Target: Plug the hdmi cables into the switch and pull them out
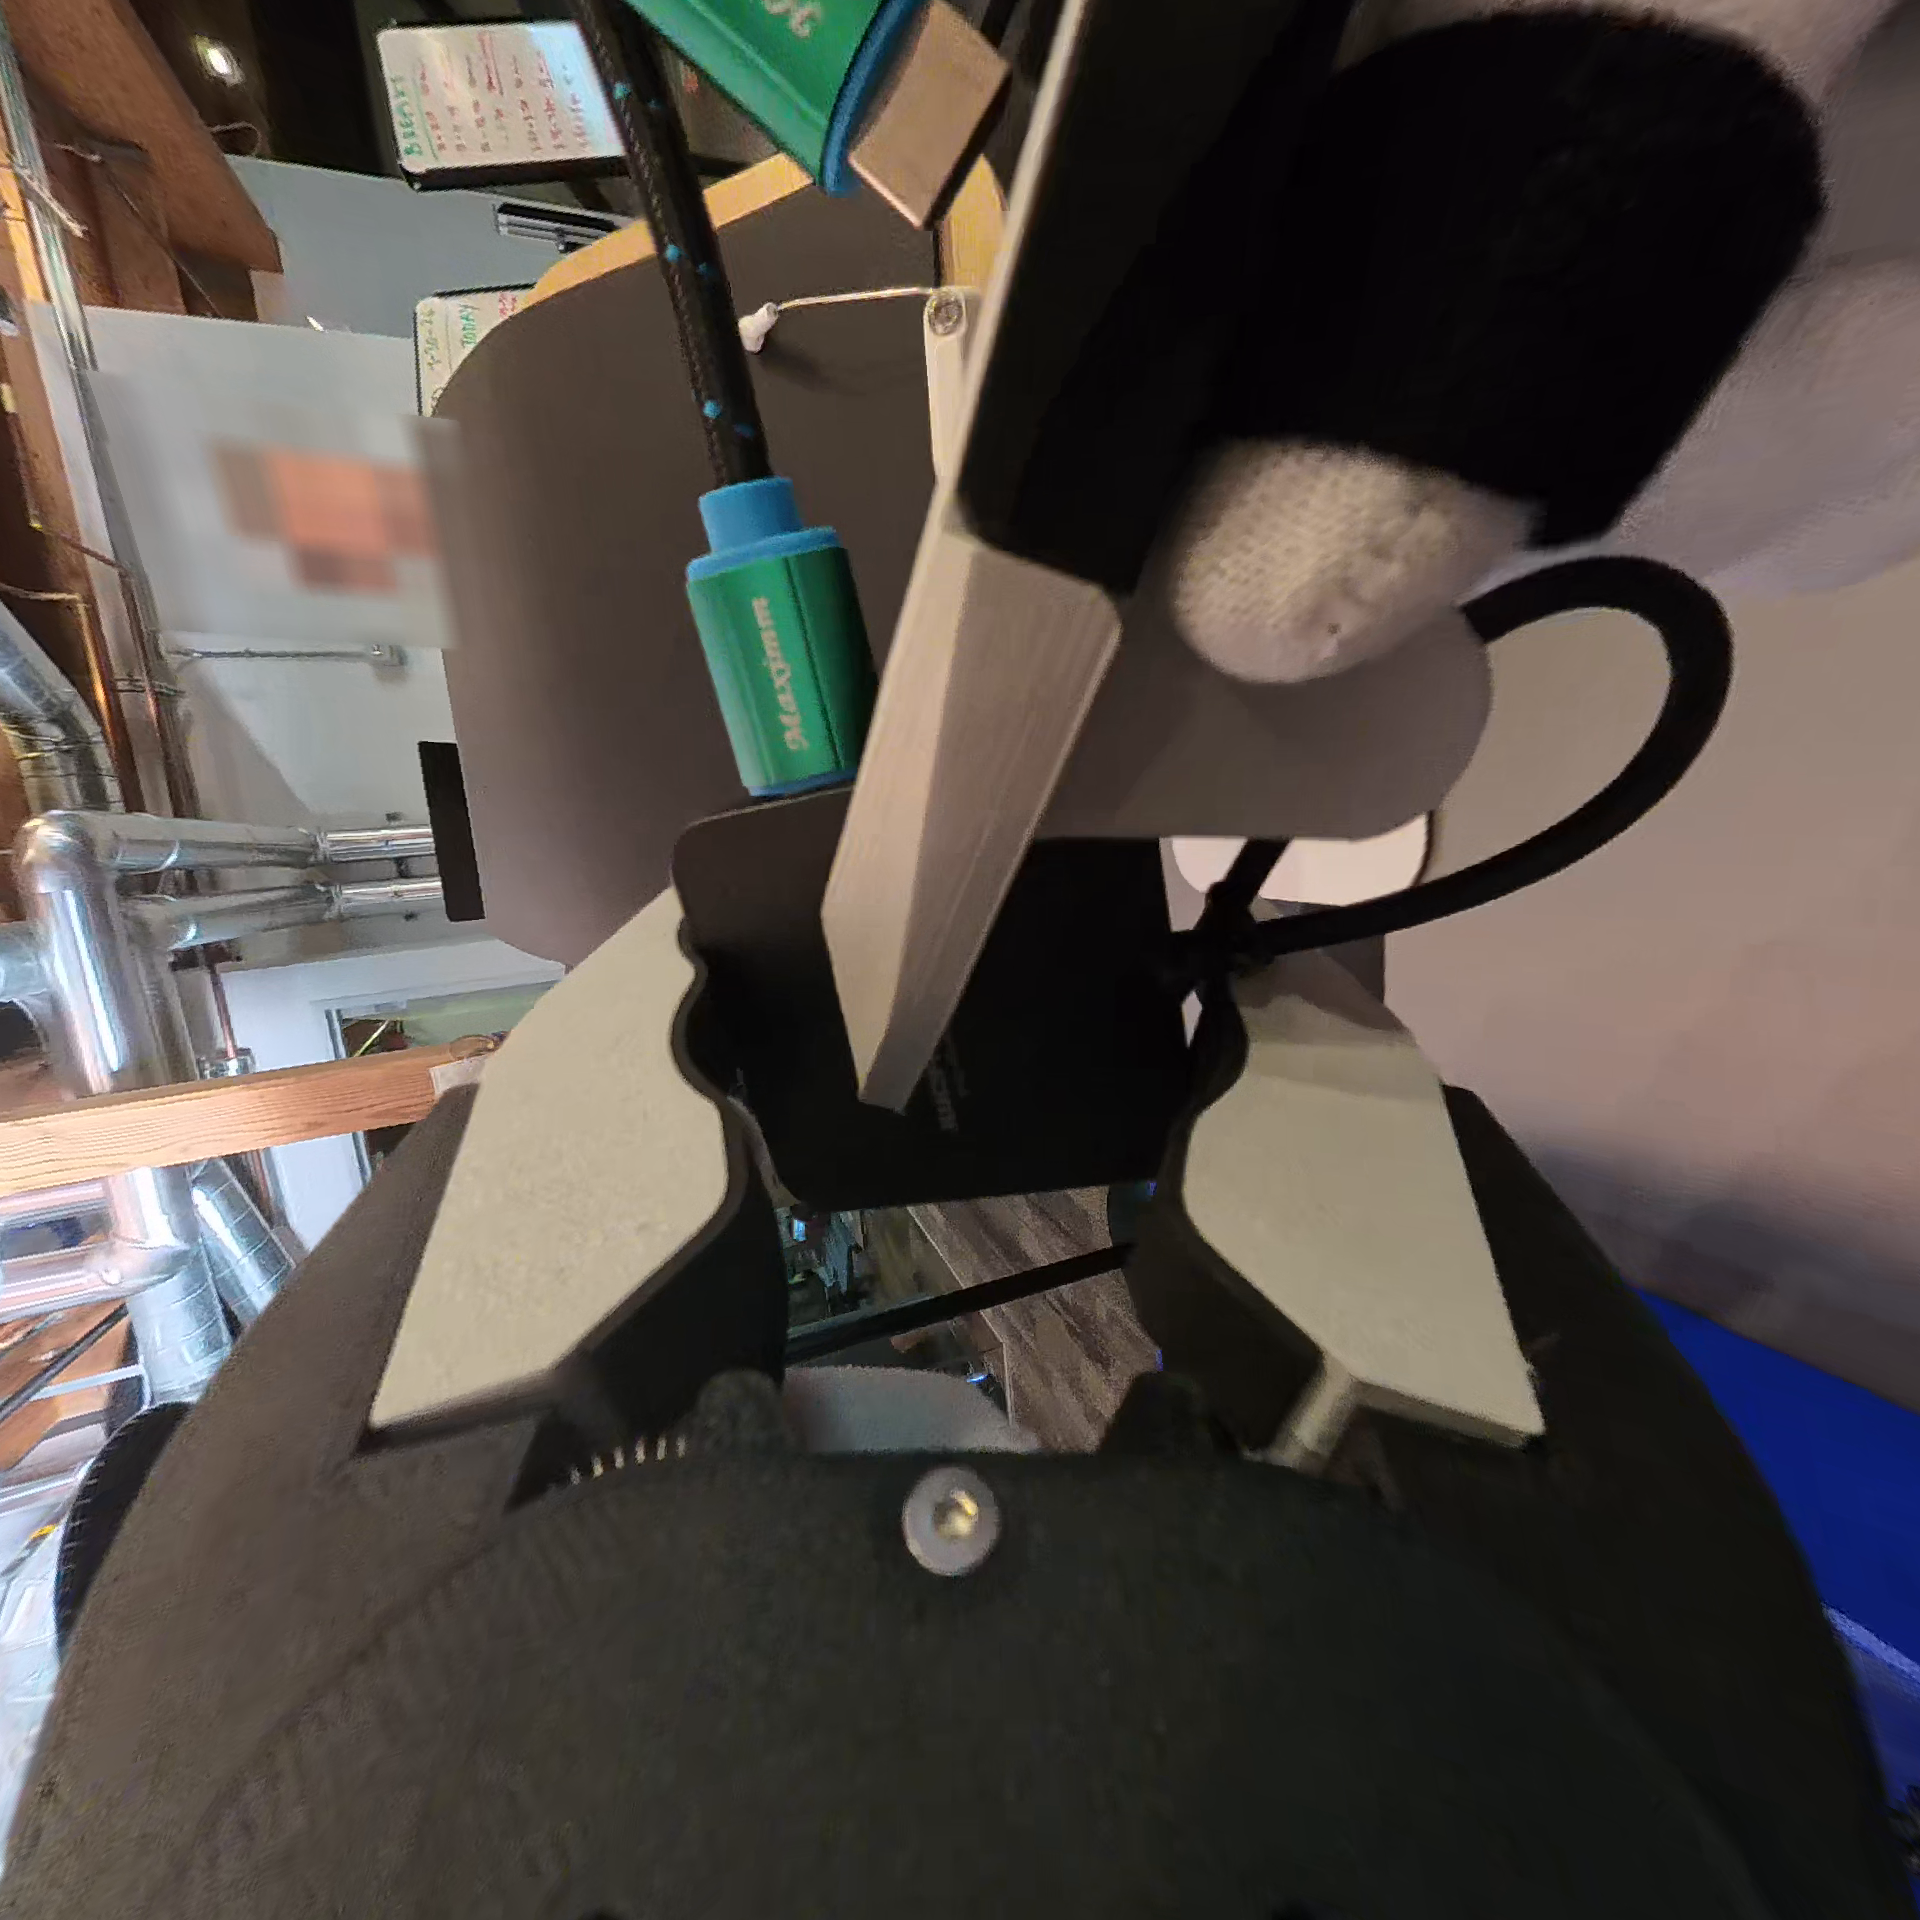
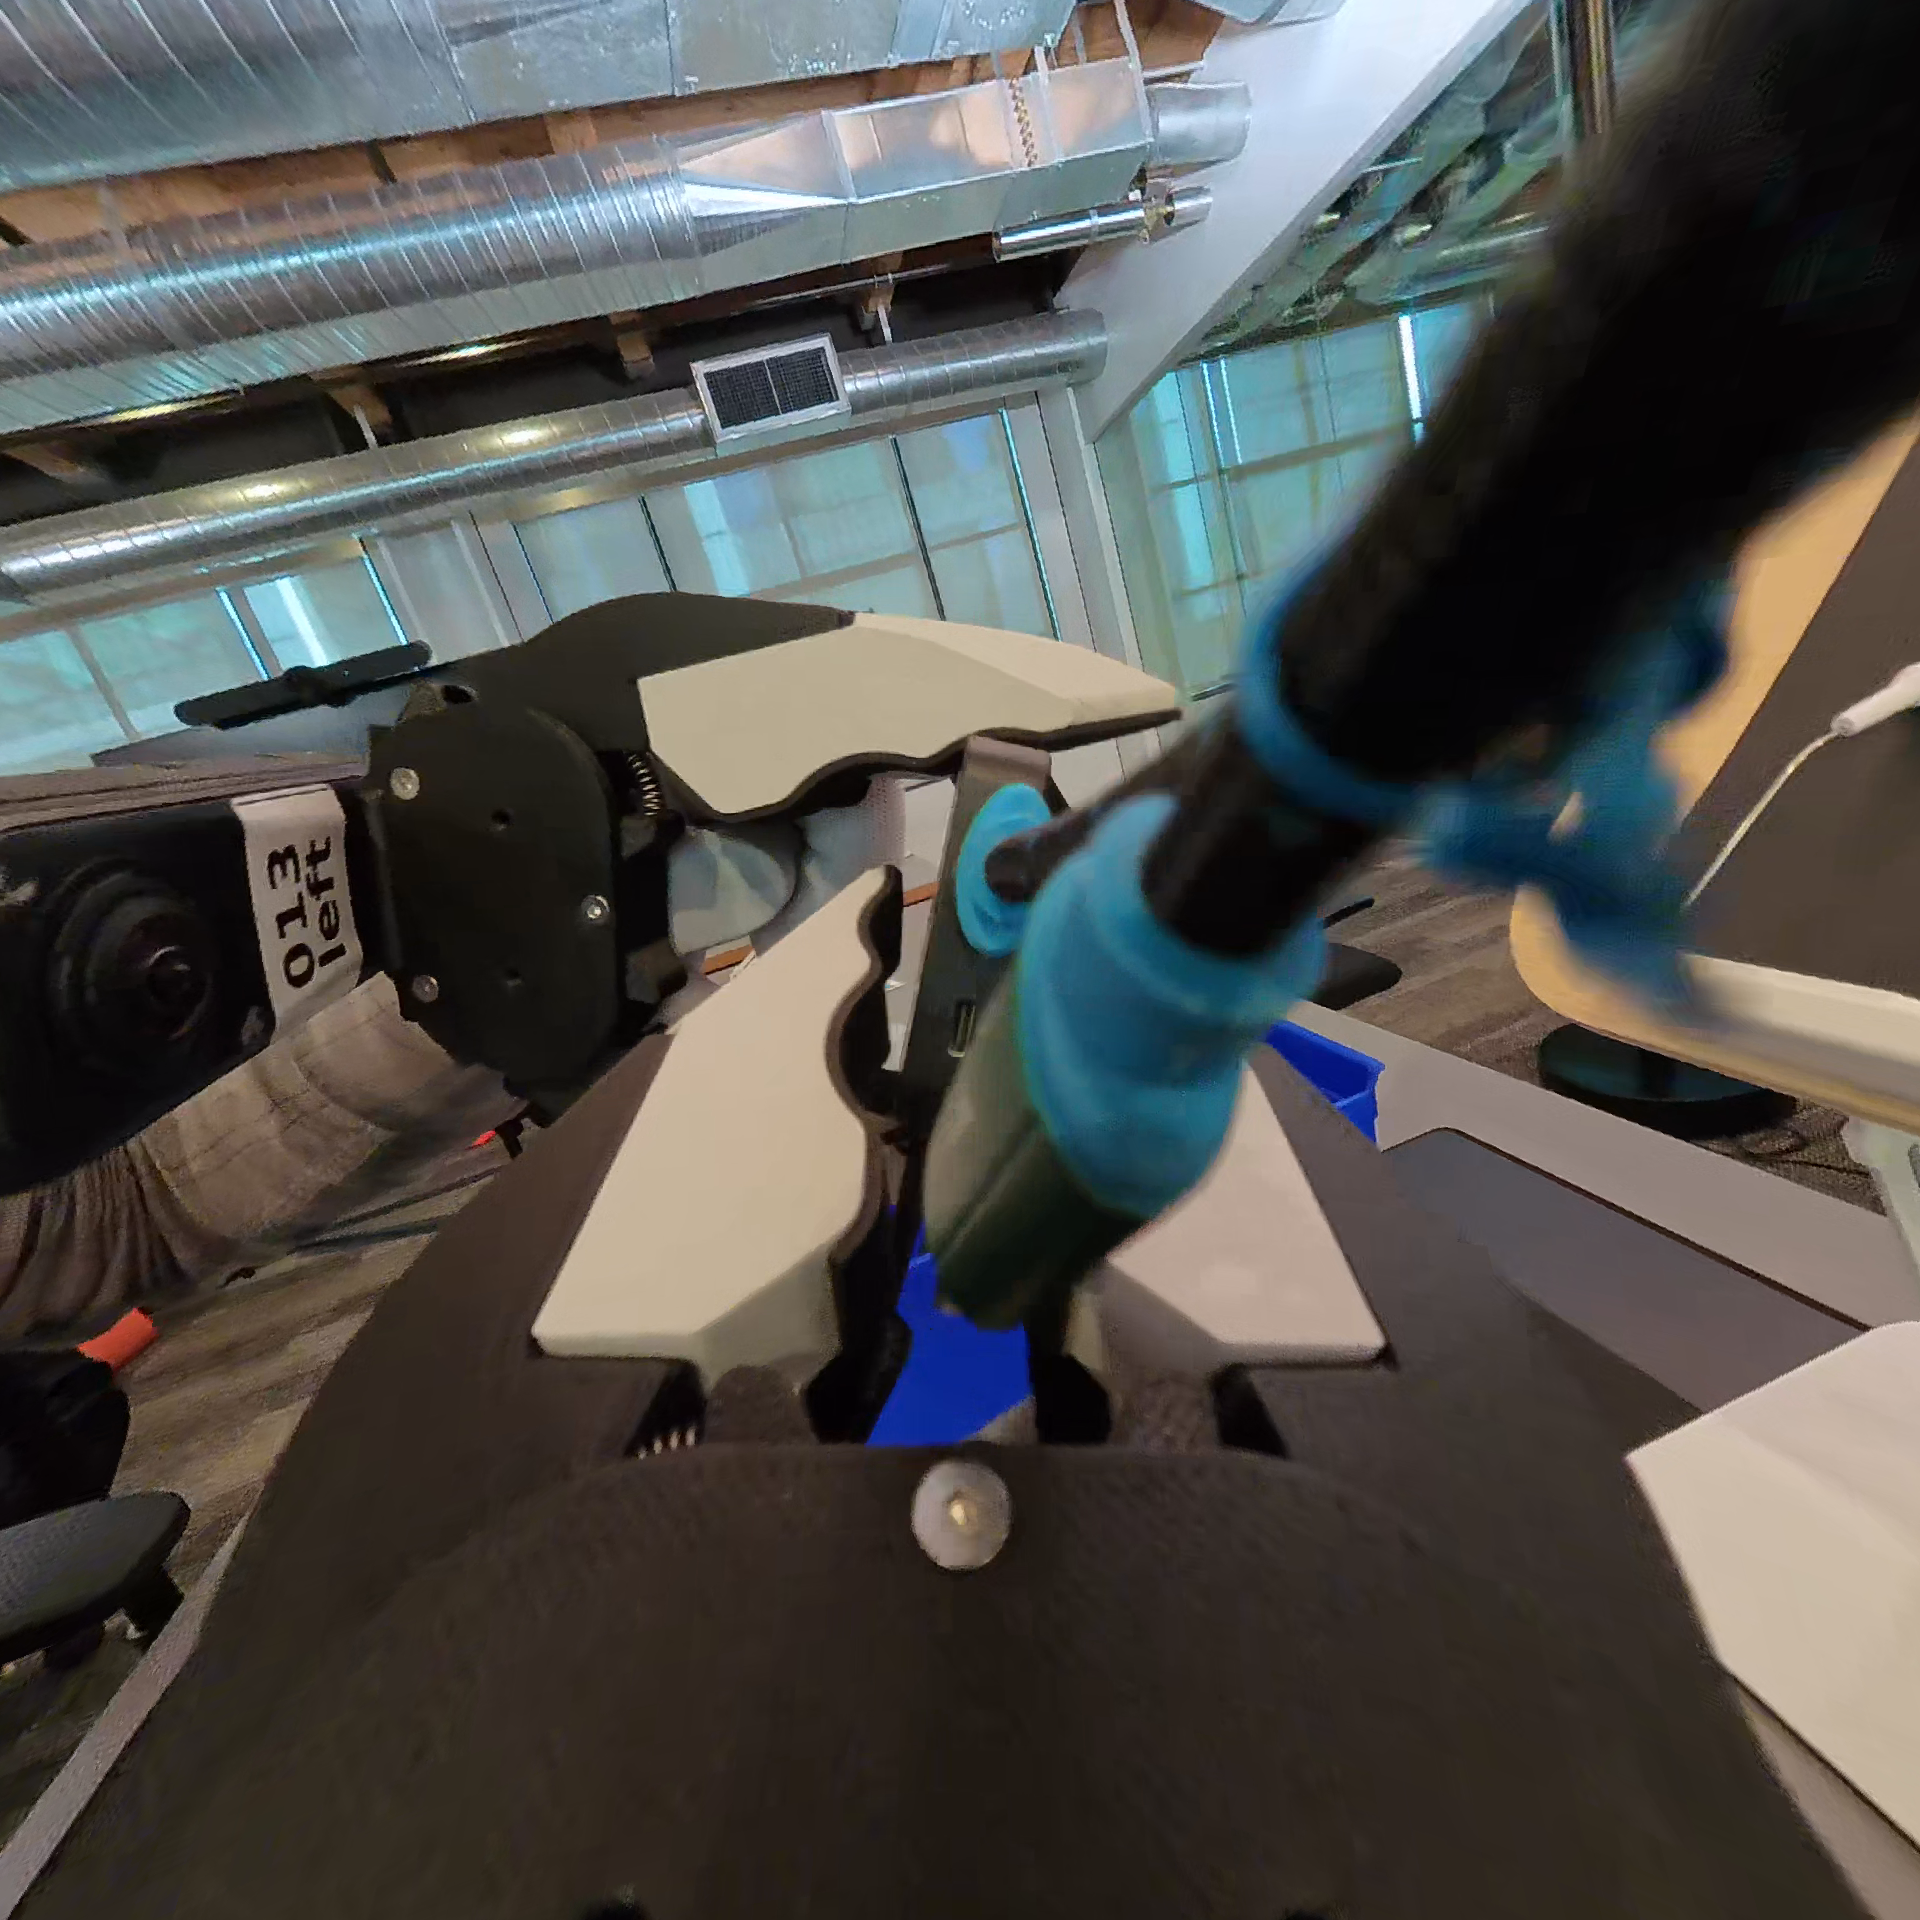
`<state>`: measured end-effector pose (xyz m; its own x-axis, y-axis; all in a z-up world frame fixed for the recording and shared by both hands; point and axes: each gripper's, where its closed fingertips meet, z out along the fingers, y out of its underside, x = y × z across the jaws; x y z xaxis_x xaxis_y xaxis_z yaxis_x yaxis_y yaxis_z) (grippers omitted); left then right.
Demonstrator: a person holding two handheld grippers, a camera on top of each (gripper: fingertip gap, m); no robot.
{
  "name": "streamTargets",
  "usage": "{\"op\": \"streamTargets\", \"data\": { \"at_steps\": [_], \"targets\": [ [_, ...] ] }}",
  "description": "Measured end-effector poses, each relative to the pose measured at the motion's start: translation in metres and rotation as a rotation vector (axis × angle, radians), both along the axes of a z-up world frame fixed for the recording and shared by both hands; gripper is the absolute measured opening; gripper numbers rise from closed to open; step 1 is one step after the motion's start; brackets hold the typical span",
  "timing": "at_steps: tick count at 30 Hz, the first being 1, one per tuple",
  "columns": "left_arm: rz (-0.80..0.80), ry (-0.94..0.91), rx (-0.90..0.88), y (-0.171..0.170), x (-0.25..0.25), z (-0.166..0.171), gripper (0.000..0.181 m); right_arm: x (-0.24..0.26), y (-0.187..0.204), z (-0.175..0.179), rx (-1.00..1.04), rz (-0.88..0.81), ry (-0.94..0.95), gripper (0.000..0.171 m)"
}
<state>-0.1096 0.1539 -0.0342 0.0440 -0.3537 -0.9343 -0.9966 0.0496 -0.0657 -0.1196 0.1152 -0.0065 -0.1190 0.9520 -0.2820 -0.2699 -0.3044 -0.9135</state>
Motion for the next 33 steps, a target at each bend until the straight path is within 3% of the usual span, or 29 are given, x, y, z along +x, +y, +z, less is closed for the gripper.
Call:
{"op": "streamTargets", "data": {
  "at_steps": [5, 12, 19, 23, 27, 33],
  "targets": [
    [-0.025, -0.096, -0.154, -0.011, -0.003, -0.010, 0.086, 0.011, -0.006, 0.003, 0.126, 0.028, -0.014, 0.043],
    [-0.161, -0.345, -0.501, -0.050, 0.014, -0.009, 0.086, 0.048, -0.019, 0.004, 0.351, 0.099, 0.017, 0.038],
    [-0.211, -0.304, -0.781, -0.085, 0.031, -0.020, 0.086, 0.055, -0.046, 0.013, 0.466, 0.164, 0.044, 0.032],
    [-0.215, -0.319, -0.859, -0.093, 0.037, -0.021, 0.085, 0.053, -0.054, 0.011, 0.461, 0.209, 0.056, 0.021],
    [-0.190, -0.313, -0.909, -0.097, 0.036, -0.025, 0.085, 0.055, -0.057, 0.006, 0.483, 0.224, -0.006, 0.031],
    [-0.181, -0.310, -0.925, -0.099, 0.041, -0.018, 0.085, 0.061, -0.055, 0.001, 0.505, 0.222, -0.084, 0.019]
  ]
}}
